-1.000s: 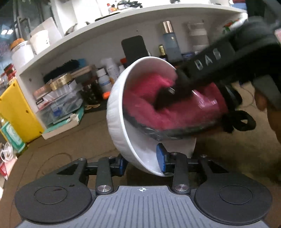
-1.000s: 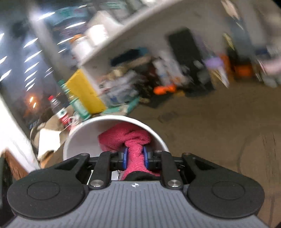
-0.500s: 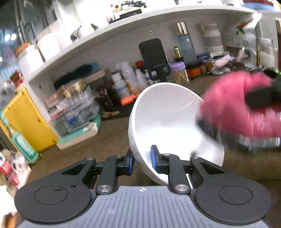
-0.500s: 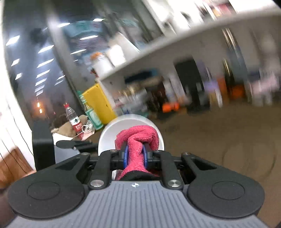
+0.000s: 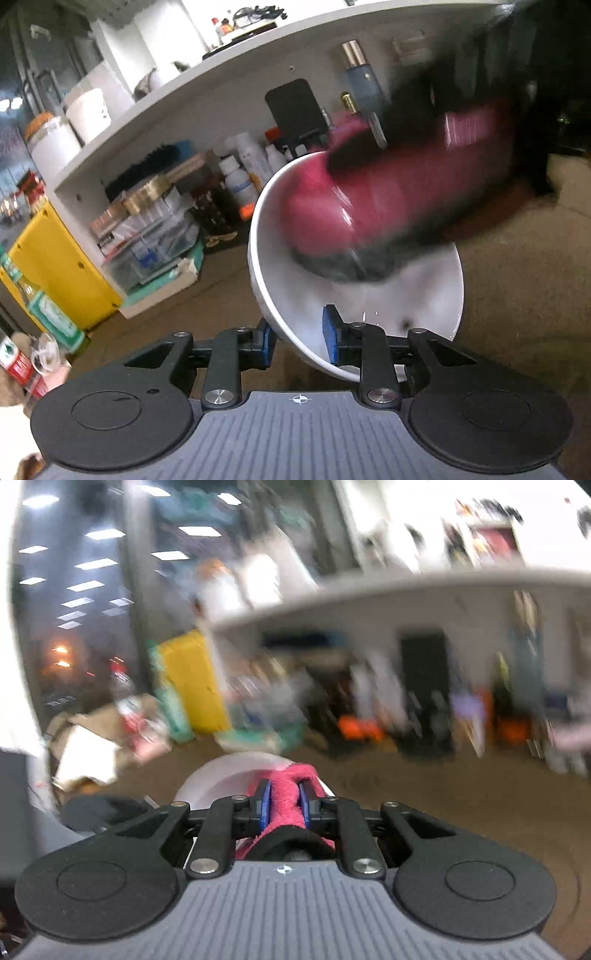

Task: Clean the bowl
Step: 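Wipe the bowl interior with the pink towel in the right gripper, then rotate the bowl with the left gripper while the right gripper wipes inside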

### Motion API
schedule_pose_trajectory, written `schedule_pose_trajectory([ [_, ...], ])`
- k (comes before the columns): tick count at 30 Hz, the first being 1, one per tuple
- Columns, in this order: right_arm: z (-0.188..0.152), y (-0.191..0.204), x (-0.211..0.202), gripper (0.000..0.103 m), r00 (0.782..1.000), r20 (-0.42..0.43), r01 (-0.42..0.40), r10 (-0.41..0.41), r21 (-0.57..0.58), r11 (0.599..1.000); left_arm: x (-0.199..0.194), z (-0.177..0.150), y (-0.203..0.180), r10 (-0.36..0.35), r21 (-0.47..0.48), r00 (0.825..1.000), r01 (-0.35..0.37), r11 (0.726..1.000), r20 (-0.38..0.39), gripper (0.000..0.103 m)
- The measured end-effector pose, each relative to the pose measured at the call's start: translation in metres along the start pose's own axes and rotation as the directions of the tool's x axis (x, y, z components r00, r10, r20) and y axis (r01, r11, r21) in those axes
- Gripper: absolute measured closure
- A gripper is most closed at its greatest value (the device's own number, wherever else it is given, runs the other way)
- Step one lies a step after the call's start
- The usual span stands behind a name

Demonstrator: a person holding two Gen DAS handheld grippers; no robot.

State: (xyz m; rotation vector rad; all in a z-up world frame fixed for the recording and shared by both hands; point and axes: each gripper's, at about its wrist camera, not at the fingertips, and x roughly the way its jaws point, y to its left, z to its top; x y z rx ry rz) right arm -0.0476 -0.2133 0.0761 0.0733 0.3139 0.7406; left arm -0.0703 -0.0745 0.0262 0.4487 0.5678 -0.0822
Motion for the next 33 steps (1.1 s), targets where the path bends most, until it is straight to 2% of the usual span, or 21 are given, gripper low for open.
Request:
schedule_pose_trajectory([
  [3,0.008,0.004,-0.014,0.090,0.999,0.035,0.007,-0.006,-0.038,0.999,0.005,0.001,0.011,-0.035,-0.053,0.999,0.034,0.998,-0.012,0.075],
  [7,-0.007,-0.014,-0.009,0.093,0.993,-0.043,0.107,-0.110,-0.074,0.992,0.008,0.006,0.011,-0.045,0.004,0.999,0.045,0.999,-0.013,0.074],
  [9,-0.016,-0.024,-0.002,0.094,0.983,-0.094,0.147,-0.156,-0.092,0.985,0.010,0.008,0.012,-0.051,0.007,0.998,0.051,0.999,-0.022,0.068],
  [10,-0.024,-0.032,0.003,0.094,0.980,-0.126,0.144,-0.153,-0.078,0.986,0.012,0.009,0.012,-0.052,-0.004,0.998,0.052,0.999,-0.025,0.064],
  [12,-0.036,-0.041,0.007,0.093,0.980,-0.156,0.121,-0.127,-0.050,0.991,0.015,0.008,0.007,-0.043,-0.039,0.998,0.042,0.998,-0.036,0.050],
  [14,-0.045,-0.046,0.006,0.087,0.984,-0.158,0.084,-0.087,-0.024,0.996,0.017,0.004,-0.002,-0.041,-0.053,0.998,0.039,0.998,-0.037,0.048],
  [16,-0.047,-0.050,-0.005,0.062,0.989,-0.127,0.072,-0.073,-0.014,0.997,0.016,0.002,-0.012,-0.030,-0.055,0.999,0.029,0.998,-0.031,0.047],
  [17,-0.047,-0.051,-0.013,0.021,0.992,-0.109,0.066,-0.067,-0.011,0.998,0.015,0.003,-0.015,-0.016,-0.058,0.999,0.014,0.998,-0.033,0.047],
  [18,-0.046,-0.051,-0.016,0.006,0.992,-0.110,0.056,-0.059,-0.029,0.998,0.014,0.003,-0.015,-0.015,-0.058,0.999,0.013,0.998,-0.036,0.047],
  [19,-0.047,-0.047,-0.024,0.006,0.993,-0.114,0.021,-0.033,-0.104,0.994,0.014,0.004,-0.014,-0.017,-0.057,0.999,0.015,0.998,-0.037,0.047],
  [21,-0.048,-0.038,-0.031,0.006,0.990,-0.136,0.004,-0.031,-0.194,0.981,0.015,0.005,-0.010,-0.024,-0.042,0.999,0.023,0.999,-0.042,0.046],
  [24,-0.055,-0.007,-0.037,0.006,0.981,-0.186,-0.044,-0.046,-0.453,0.890,0.016,0.008,-0.006,-0.032,0.007,0.998,0.032,0.999,-0.062,0.046],
  [25,-0.061,0.004,-0.035,0.006,0.978,-0.188,-0.035,-0.086,-0.562,0.826,0.017,0.010,-0.007,-0.037,0.030,0.997,0.039,0.999,-0.066,0.046],
  [27,-0.072,0.017,-0.024,0.008,0.973,-0.183,-0.031,-0.139,-0.702,0.711,0.017,0.013,-0.008,-0.043,0.078,0.996,0.049,0.996,-0.076,0.045],
  [28,-0.077,0.022,-0.011,0.010,0.965,-0.199,-0.046,-0.170,-0.768,0.639,0.018,0.015,-0.009,-0.043,0.097,0.996,0.051,0.994,-0.083,0.045],
  [29,-0.082,0.027,0.001,0.024,0.957,-0.214,-0.063,-0.198,-0.815,0.575,0.018,0.016,-0.009,-0.044,0.103,0.995,0.052,0.993,-0.085,0.044],
  [30,-0.078,0.026,0.009,0.037,0.948,-0.246,-0.080,-0.203,-0.799,0.596,0.018,0.017,-0.009,-0.045,0.107,0.995,0.054,0.993,-0.085,0.044],
  [32,-0.071,0.023,0.025,0.049,0.929,-0.307,-0.110,-0.208,-0.764,0.635,0.019,0.018,-0.007,-0.044,0.099,0.995,0.053,0.994,-0.088,0.041],
  [33,-0.069,0.020,0.027,0.061,0.926,-0.320,-0.115,-0.202,-0.747,0.655,0.021,0.019,-0.005,-0.040,0.086,0.995,0.048,0.995,-0.092,0.039],
])
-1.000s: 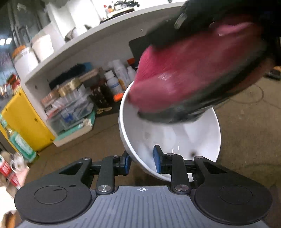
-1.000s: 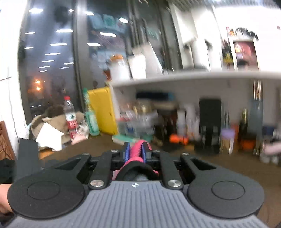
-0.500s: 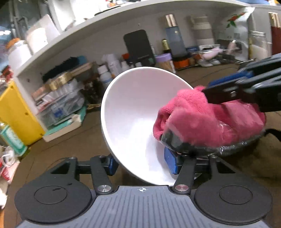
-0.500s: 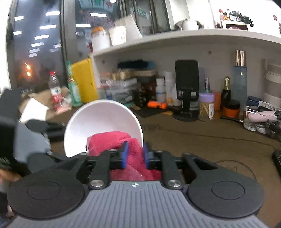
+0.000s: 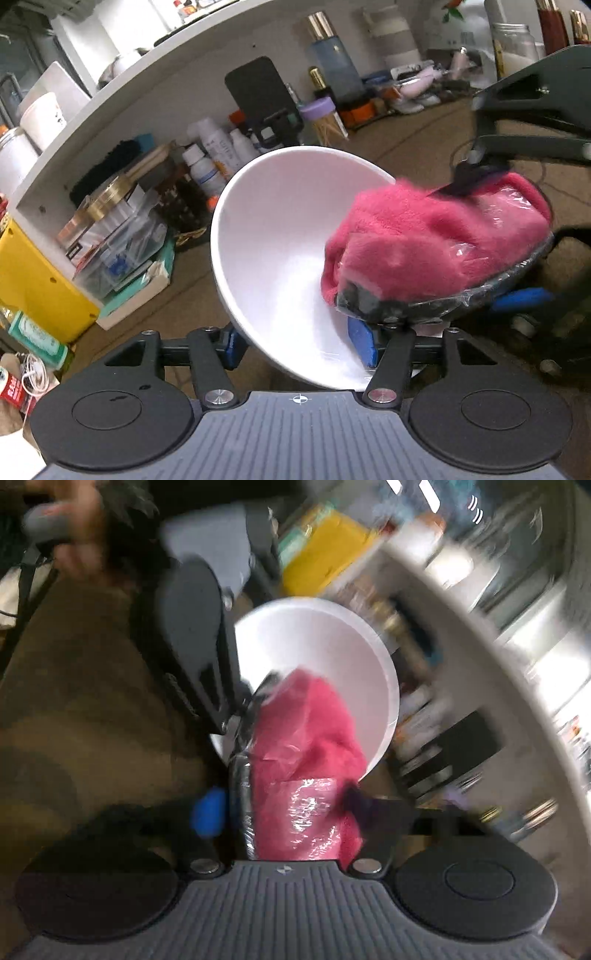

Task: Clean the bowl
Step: 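Rotate the bowl with the left gripper while the right gripper wipes inside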

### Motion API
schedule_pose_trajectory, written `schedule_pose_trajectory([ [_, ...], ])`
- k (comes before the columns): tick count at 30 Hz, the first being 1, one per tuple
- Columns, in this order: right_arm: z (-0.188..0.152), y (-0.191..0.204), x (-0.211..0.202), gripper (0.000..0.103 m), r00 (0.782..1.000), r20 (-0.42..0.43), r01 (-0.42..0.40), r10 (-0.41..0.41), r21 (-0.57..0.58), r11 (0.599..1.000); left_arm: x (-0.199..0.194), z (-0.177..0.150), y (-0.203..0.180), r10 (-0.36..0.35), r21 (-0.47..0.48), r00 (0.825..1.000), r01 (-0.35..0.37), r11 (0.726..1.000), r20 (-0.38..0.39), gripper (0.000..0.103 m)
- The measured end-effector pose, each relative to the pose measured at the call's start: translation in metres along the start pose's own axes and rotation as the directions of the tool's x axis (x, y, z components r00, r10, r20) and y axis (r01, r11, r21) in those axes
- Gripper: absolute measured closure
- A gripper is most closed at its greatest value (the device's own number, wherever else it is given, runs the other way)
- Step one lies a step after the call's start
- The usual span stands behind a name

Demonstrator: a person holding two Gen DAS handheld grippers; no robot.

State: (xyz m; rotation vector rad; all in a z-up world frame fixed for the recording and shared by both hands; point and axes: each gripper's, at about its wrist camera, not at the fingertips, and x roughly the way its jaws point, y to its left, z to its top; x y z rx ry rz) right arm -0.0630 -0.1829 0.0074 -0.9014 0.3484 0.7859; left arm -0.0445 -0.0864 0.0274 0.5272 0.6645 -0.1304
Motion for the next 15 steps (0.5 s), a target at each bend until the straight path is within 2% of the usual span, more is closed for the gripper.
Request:
schedule_pose_trajectory([
  [1,0.000,-0.004,0.001,0.067,1.000,-0.003,-0.007,0.007,0.022,1.000,0.001,0.000,0.002,-0.001,-0.011,1.000,0.001,1.000,-0.002,0.038],
  [2,-0.003,-0.002,-0.003,0.076,1.000,0.004,0.018,-0.018,0.016,1.000,0.002,-0.001,0.005,0.000,-0.027,1.000,0.000,1.000,-0.004,0.028],
  [3,-0.005,-0.004,-0.009,0.078,1.000,0.023,0.018,-0.019,0.056,0.998,0.003,-0.004,0.005,0.008,-0.033,1.000,-0.008,0.999,-0.002,0.018],
  [6,-0.014,-0.016,-0.024,0.079,0.998,0.065,-0.013,-0.001,0.214,0.977,0.006,-0.008,0.006,0.021,-0.083,1.000,-0.021,0.996,0.005,0.011],
  [8,-0.023,-0.031,-0.032,0.079,0.992,0.107,-0.100,0.063,0.385,0.918,0.008,-0.009,0.008,0.017,-0.162,1.000,-0.015,0.987,0.006,0.011],
  [10,-0.031,-0.041,-0.032,0.079,0.984,0.139,-0.164,0.108,0.502,0.849,0.012,-0.008,0.012,-0.006,-0.282,1.000,0.007,0.959,0.006,0.014],
  [11,-0.034,-0.045,-0.031,0.079,0.981,0.149,-0.186,0.123,0.548,0.816,0.014,-0.009,0.014,-0.019,-0.338,1.000,0.022,0.941,0.010,0.023],
  [12,-0.034,-0.048,-0.031,0.079,0.982,0.145,-0.180,0.119,0.557,0.811,0.017,-0.010,0.015,-0.033,-0.393,0.999,0.036,0.919,0.015,0.038],
  [13,-0.031,-0.050,-0.032,0.079,0.988,0.124,-0.144,0.090,0.551,0.822,0.017,-0.010,0.017,-0.039,-0.409,0.999,0.044,0.911,0.020,0.046],
  [15,-0.026,-0.051,-0.036,0.078,0.995,0.092,-0.081,0.039,0.519,0.851,0.016,-0.009,0.016,-0.015,-0.418,0.999,0.028,0.908,0.034,0.053],
])
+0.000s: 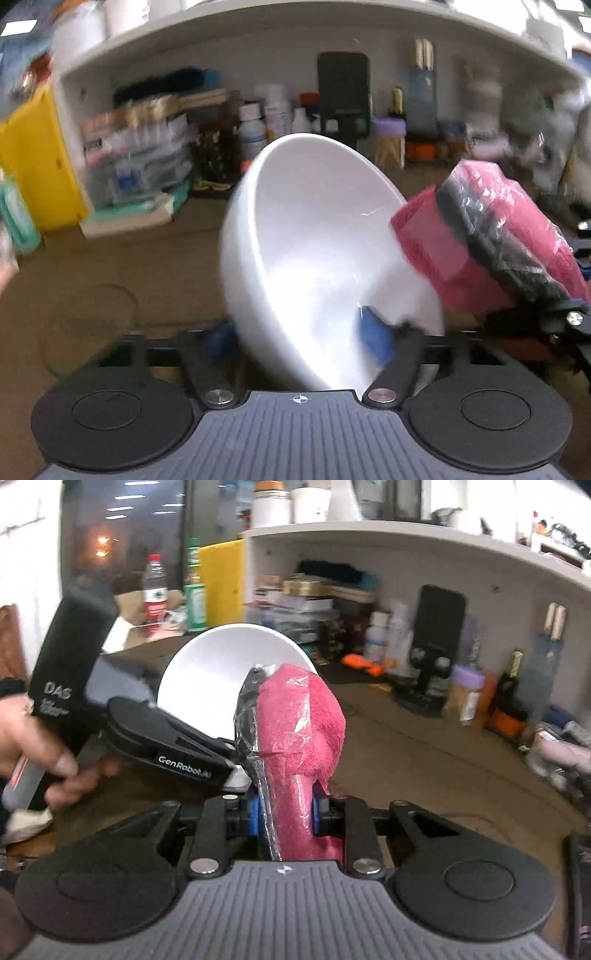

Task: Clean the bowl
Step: 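Rotate the bowl with the left gripper while the right gripper wipes inside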

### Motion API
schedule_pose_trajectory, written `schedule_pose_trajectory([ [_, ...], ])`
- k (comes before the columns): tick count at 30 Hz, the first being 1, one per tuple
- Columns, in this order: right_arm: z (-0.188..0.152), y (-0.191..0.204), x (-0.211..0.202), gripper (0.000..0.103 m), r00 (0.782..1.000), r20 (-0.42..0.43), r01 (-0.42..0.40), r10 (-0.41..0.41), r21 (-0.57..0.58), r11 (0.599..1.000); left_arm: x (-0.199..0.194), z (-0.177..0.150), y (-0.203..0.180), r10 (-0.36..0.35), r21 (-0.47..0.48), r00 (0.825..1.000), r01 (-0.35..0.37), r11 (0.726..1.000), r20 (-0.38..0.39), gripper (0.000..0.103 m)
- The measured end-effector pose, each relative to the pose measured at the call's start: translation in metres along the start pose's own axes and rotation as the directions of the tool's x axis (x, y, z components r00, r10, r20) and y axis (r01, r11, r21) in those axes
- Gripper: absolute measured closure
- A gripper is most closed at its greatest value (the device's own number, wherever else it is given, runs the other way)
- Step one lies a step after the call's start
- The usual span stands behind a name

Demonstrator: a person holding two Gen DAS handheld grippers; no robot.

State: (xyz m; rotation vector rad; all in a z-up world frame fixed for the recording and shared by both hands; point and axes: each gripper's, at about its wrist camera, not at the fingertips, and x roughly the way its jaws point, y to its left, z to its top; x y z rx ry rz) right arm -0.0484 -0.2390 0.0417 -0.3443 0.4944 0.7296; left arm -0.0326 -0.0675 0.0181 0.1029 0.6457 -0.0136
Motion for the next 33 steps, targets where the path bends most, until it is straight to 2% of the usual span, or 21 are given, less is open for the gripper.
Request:
schedule_pose_trajectory([
  [2,0.014,0.012,-0.010,0.078,0.996,0.031,0.092,-0.088,-0.154,0.984,-0.005,0.001,-0.004,0.016,0.058,1.000,-0.017,0.998,0.018,0.057],
  [3,0.021,0.015,-0.009,0.078,0.996,0.020,0.090,-0.088,-0.211,0.973,-0.008,0.002,-0.006,0.023,0.089,0.999,-0.025,0.996,0.028,0.060],
  [5,0.029,0.011,-0.004,0.078,1.000,-0.015,0.012,-0.015,-0.194,0.981,-0.015,0.001,-0.012,0.053,0.174,0.998,-0.060,0.983,0.045,0.064],
  [6,0.031,0.010,-0.001,0.078,0.999,-0.042,-0.032,0.026,-0.165,0.986,-0.018,-0.001,-0.016,0.074,0.221,0.995,-0.086,0.971,0.060,0.067],
  [8,0.039,0.002,0.018,0.078,0.979,-0.138,-0.154,0.147,-0.046,0.987,-0.024,-0.005,-0.023,0.108,0.295,0.990,-0.130,0.946,0.089,0.069],
  [9,0.040,0.002,0.022,0.078,0.975,-0.155,-0.166,0.160,-0.023,0.986,-0.026,-0.008,-0.026,0.120,0.320,0.988,-0.147,0.936,0.100,0.069],
  [11,0.039,-0.005,0.046,0.078,0.948,-0.227,-0.203,0.222,0.105,0.974,-0.031,-0.014,-0.031,0.134,0.375,0.983,-0.171,0.911,0.123,0.069],
  [12,0.040,-0.006,0.048,0.078,0.950,-0.225,-0.197,0.218,0.114,0.974,-0.033,-0.017,-0.034,0.133,0.406,0.982,-0.178,0.896,0.135,0.069],
  [14,0.053,-0.011,0.049,0.078,0.970,-0.165,-0.153,0.178,0.154,0.976,-0.036,-0.019,-0.037,0.116,0.440,0.985,-0.162,0.883,0.130,0.067],
  [16,0.063,-0.012,0.046,0.078,0.981,-0.108,-0.142,0.159,0.150,0.978,-0.036,-0.017,-0.036,0.098,0.445,0.989,-0.138,0.885,0.112,0.066],
  [18,0.071,-0.006,0.040,0.078,0.986,-0.052,-0.152,0.159,0.120,0.981,-0.034,-0.013,-0.028,0.062,0.419,0.995,-0.089,0.904,0.076,0.064],
  [20,0.070,0.020,0.025,0.078,0.984,0.019,-0.173,0.175,-0.073,0.982,-0.031,-0.010,-0.019,0.032,0.381,0.998,-0.048,0.923,0.047,0.062],
  [22,0.064,0.034,0.014,0.078,0.979,0.040,-0.191,0.202,-0.193,0.963,-0.029,-0.008,-0.010,0.001,0.341,1.000,-0.008,0.940,0.020,0.062],
  [24,0.063,0.035,0.008,0.078,0.975,0.008,-0.215,0.223,-0.236,0.948,-0.027,-0.006,-0.001,-0.030,0.311,1.000,0.030,0.950,-0.006,0.062],
  [26,0.056,0.031,0.014,0.078,0.991,-0.094,-0.113,0.090,-0.281,0.953,-0.027,-0.005,0.001,-0.028,0.318,1.000,0.030,0.947,-0.013,0.062],
  [29,0.059,0.016,0.028,0.078,0.989,-0.146,-0.045,0.016,-0.201,0.979,-0.028,-0.010,-0.007,-0.004,0.359,1.000,0.002,0.933,0.005,0.060],
  [30,0.061,0.015,0.031,0.078,0.990,-0.138,-0.040,0.014,-0.184,0.982,-0.028,-0.010,-0.011,0.006,0.363,1.000,-0.008,0.932,0.006,0.058],
  [33,0.075,0.020,0.032,0.078,0.999,-0.043,-0.029,0.023,-0.146,0.989,-0.027,-0.012,-0.013,0.012,0.379,1.000,-0.014,0.925,0.009,0.058],
])
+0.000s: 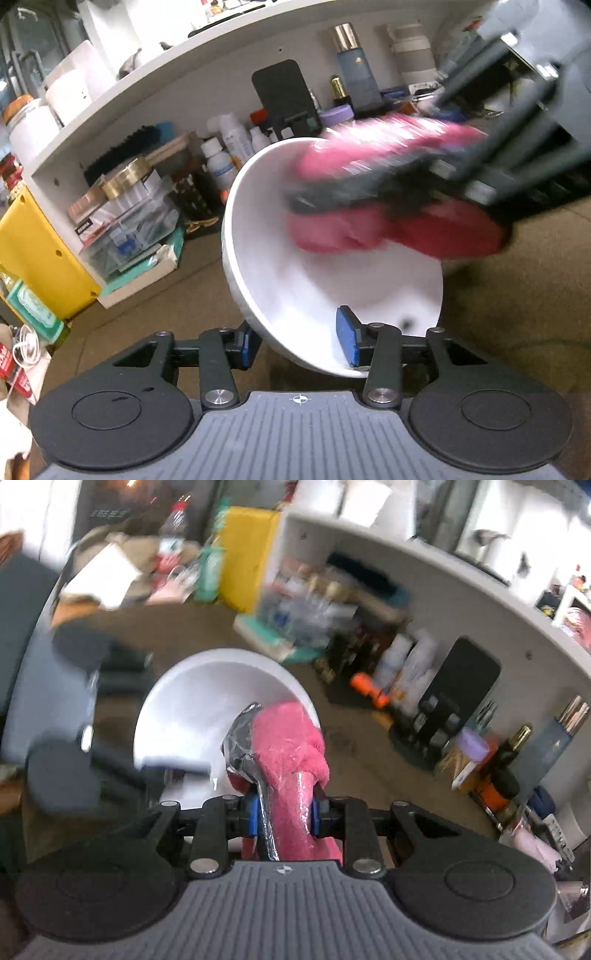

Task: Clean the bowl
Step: 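Rotate the bowl with the left gripper while the right gripper wipes inside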

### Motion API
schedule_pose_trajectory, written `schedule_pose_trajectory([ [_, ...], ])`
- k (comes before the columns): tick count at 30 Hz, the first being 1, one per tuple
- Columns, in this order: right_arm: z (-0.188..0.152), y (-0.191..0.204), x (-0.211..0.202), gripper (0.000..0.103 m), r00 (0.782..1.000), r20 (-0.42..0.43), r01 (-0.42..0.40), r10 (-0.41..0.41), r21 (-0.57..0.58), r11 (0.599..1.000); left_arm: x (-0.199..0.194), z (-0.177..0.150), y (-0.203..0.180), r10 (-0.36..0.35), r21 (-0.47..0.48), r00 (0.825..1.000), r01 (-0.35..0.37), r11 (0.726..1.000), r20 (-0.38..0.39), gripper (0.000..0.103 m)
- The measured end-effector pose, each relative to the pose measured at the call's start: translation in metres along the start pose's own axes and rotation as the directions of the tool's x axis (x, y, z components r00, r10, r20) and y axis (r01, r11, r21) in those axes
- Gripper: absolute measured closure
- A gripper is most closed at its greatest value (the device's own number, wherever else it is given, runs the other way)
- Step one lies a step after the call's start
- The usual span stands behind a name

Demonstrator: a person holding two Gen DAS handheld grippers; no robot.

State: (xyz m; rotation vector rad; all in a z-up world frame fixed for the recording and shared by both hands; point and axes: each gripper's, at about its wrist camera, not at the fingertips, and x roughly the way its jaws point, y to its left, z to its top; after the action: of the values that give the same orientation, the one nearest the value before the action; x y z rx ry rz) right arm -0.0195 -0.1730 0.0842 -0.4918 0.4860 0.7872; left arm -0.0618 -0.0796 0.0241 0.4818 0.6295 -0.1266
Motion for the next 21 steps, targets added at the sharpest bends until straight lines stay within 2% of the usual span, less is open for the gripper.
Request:
schedule_pose_trajectory([
  [2,0.009,0.010,0.003,0.078,0.996,0.073,-0.057,0.059,-0.036,0.998,0.001,0.000,0.002,-0.008,0.006,1.000,0.008,1.000,-0.008,0.057],
  [3,0.007,0.013,0.004,0.078,0.994,0.078,-0.066,0.070,-0.058,0.996,0.002,0.000,0.007,-0.032,0.000,0.999,0.032,0.999,-0.012,0.057],
  [5,-0.001,0.022,0.001,0.078,0.985,0.086,-0.128,0.146,-0.193,0.973,0.004,0.000,0.015,-0.066,0.023,0.998,0.066,0.998,-0.009,0.057],
  [7,-0.008,0.022,-0.005,0.078,0.984,0.072,-0.141,0.161,-0.228,0.964,0.007,0.002,0.021,-0.093,0.049,0.996,0.094,0.994,-0.010,0.054],
  [9,-0.015,0.015,-0.015,0.078,0.991,0.065,-0.107,0.121,-0.181,0.978,0.013,0.006,0.021,-0.049,0.079,0.999,0.051,0.996,-0.018,0.042],
  [10,-0.021,0.005,-0.021,0.078,0.994,0.063,-0.076,0.084,-0.118,0.990,0.016,0.007,0.020,-0.037,0.080,0.999,0.038,0.996,-0.018,0.038],
  [12,-0.029,-0.005,-0.022,0.078,0.998,0.050,-0.043,0.046,-0.055,0.998,0.022,0.010,0.016,-0.004,0.057,1.000,0.005,0.998,-0.017,0.017],
  [13,-0.033,-0.007,-0.021,0.078,0.999,0.040,-0.023,0.024,-0.029,0.999,0.023,0.011,0.015,0.004,0.050,1.000,-0.003,0.999,-0.017,0.016],
  [15,-0.038,-0.009,-0.018,0.078,1.000,0.023,0.005,-0.005,-0.008,1.000,0.022,0.012,0.007,0.010,-0.012,1.000,-0.010,1.000,-0.008,0.008],
  [17,-0.043,-0.010,-0.006,0.078,1.000,-0.007,0.031,-0.031,0.006,1.000,0.020,0.014,0.007,0.006,-0.097,1.000,-0.007,0.995,-0.012,0.007],
  [19,-0.046,-0.013,0.003,0.078,0.999,-0.027,0.046,-0.045,0.033,0.998,0.017,0.011,0.010,-0.010,-0.226,1.000,0.007,0.974,-0.013,0.005],
  [21,-0.049,-0.018,0.008,0.078,0.999,-0.037,0.043,-0.040,0.080,0.996,0.017,0.007,0.014,-0.039,-0.356,0.999,0.032,0.934,-0.013,0.003],
])
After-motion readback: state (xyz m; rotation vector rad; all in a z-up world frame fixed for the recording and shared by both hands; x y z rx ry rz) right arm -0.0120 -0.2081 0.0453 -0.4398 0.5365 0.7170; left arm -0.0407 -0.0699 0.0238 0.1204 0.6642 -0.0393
